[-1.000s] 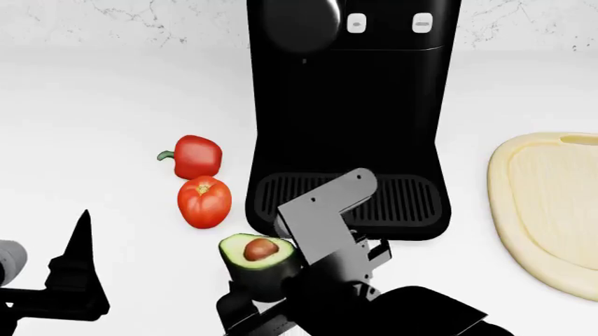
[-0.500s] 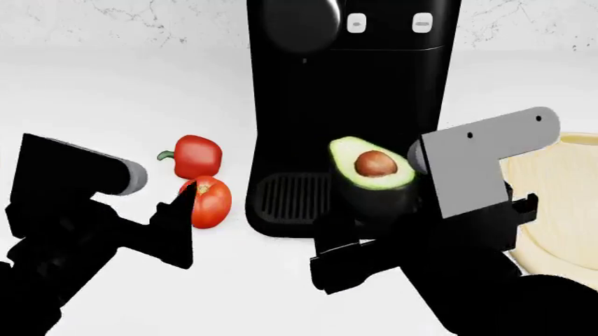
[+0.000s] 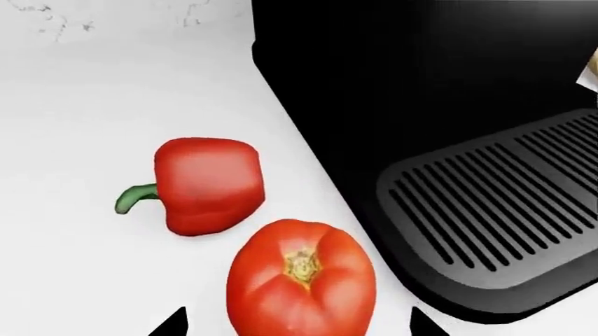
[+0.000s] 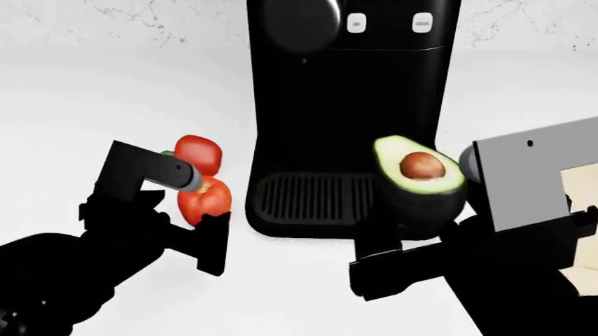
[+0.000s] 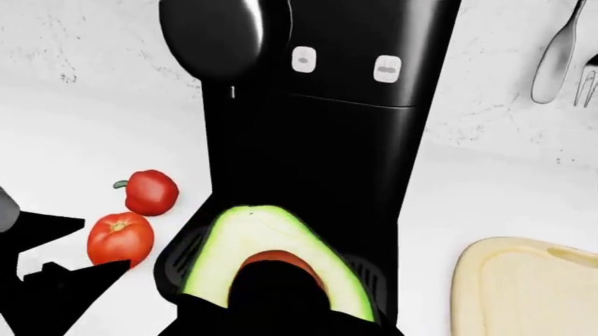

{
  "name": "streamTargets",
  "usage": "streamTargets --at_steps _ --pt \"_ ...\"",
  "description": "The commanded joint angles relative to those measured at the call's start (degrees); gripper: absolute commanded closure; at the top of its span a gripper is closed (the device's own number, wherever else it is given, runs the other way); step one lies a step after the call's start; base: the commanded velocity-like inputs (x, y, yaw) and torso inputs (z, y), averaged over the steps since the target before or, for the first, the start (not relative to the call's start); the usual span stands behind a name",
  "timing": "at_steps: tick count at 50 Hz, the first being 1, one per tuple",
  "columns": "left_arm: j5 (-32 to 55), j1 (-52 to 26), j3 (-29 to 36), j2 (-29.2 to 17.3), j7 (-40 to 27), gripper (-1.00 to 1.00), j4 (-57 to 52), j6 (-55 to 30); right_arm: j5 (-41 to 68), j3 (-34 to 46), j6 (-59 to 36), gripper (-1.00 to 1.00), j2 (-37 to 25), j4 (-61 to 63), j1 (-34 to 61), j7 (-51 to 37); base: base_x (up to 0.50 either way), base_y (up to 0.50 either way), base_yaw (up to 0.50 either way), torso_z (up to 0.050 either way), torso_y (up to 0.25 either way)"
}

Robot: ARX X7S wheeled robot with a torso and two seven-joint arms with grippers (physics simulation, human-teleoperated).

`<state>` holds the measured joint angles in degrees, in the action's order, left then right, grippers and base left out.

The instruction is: Place the avocado, onion, tomato and bell pepper on the cutting board.

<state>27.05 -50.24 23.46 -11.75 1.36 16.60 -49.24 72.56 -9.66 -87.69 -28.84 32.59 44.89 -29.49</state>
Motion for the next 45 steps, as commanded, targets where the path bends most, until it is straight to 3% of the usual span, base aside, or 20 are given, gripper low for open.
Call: streamTargets --at_steps 1,15,19,20,32,38,45 --pt "-2.4 -3.1 1.7 2.9 4.5 -1.00 13.7 7.1 1.6 -0.5 1.2 1.00 -1.1 -1.0 -0.3 -2.4 0.00 0.00 0.00 0.000 0.000" --pt "-3.8 -7.0 2.8 5.2 6.8 -1.00 24.6 12.4 3.0 0.5 3.4 1.00 -2.3 -0.9 -2.2 -3.1 0.00 0.00 0.00 0.000 0.001" --pt "-3.3 -5.9 2.7 4.6 5.7 -1.00 20.5 11.0 2.5 0.7 4.4 1.00 -2.9 -0.9 -3.3 -2.5 0.00 0.00 0.00 0.000 0.000" --pt "-3.2 -5.7 2.7 4.4 5.2 1.00 19.1 10.6 2.4 0.8 4.6 1.00 -2.9 -1.0 -3.4 -2.4 0.00 0.00 0.00 0.000 0.000" --pt "-0.8 -2.2 2.5 1.4 2.0 1.00 3.6 3.9 2.8 1.2 6.5 1.00 -3.6 -0.7 -4.9 -2.2 0.00 0.00 0.00 0.000 0.000" --pt "1.2 3.3 0.8 -2.4 -1.6 1.00 -9.7 -0.1 2.8 0.7 7.7 1.00 -4.2 -0.1 -5.4 -2.3 0.00 0.00 0.00 0.000 0.000" --pt "6.7 10.1 -5.9 -8.5 -7.6 1.00 -29.4 -8.1 -0.5 -0.5 11.9 1.00 -6.1 2.4 -9.7 1.6 0.00 0.00 0.00 0.000 0.000"
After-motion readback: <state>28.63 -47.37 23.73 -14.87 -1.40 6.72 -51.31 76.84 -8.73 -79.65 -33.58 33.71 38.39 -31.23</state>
